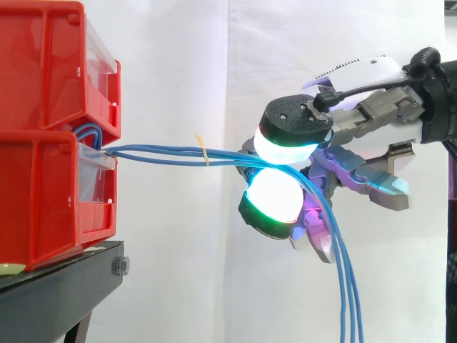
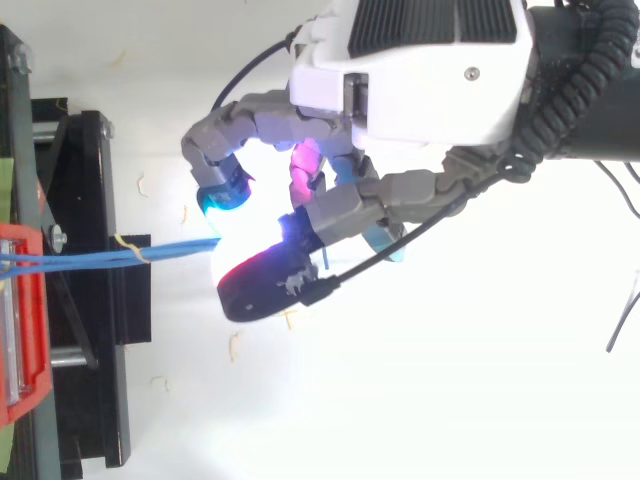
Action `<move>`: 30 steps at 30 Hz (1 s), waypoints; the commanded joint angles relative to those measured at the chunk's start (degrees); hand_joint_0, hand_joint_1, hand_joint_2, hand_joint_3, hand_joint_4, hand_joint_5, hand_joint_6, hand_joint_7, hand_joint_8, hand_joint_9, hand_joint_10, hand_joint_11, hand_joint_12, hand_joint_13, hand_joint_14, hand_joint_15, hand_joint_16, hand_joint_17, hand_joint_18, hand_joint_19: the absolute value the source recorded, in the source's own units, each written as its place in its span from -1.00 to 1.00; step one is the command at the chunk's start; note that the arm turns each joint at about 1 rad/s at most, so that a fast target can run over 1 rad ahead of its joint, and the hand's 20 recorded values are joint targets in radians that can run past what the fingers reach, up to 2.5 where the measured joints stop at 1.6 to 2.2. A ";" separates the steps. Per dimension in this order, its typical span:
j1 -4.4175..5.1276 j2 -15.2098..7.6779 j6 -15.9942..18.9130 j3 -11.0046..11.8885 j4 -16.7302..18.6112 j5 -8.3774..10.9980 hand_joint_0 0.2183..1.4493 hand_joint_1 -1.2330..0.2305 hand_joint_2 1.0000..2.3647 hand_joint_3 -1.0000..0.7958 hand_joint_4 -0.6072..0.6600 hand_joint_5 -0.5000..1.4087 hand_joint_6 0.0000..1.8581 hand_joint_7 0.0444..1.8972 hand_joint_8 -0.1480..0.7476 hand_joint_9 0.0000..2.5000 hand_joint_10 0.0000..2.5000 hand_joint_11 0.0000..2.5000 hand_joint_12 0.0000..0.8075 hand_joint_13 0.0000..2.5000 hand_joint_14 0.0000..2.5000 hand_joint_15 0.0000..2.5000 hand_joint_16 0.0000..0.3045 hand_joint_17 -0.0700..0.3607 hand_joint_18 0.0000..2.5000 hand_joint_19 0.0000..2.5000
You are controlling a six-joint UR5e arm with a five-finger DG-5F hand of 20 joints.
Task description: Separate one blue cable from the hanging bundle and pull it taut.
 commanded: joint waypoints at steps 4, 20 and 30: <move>0.00 -0.02 -0.03 0.04 0.00 0.00 -0.16 -0.20 -0.98 -0.26 0.01 -0.33 -0.46 0.40 -0.50 0.56 -0.99 -0.75 -0.44 -0.02 -0.99 -0.68 -0.72 -0.23 -0.44 -0.57; 0.18 -0.02 -0.12 0.04 0.00 0.00 -0.25 -0.35 -0.98 -0.05 -0.03 -0.32 -0.46 0.42 -0.40 0.54 -0.99 -0.77 -0.43 -0.03 -0.99 -0.70 -0.68 -0.17 -0.45 -0.61; 0.18 -0.02 -0.12 -0.04 0.00 0.09 -0.33 -0.42 -0.99 0.03 0.03 -0.32 -0.46 0.46 -0.35 0.55 -0.99 -0.82 -0.33 -0.01 -0.99 -0.73 -0.60 -0.03 -0.38 -0.68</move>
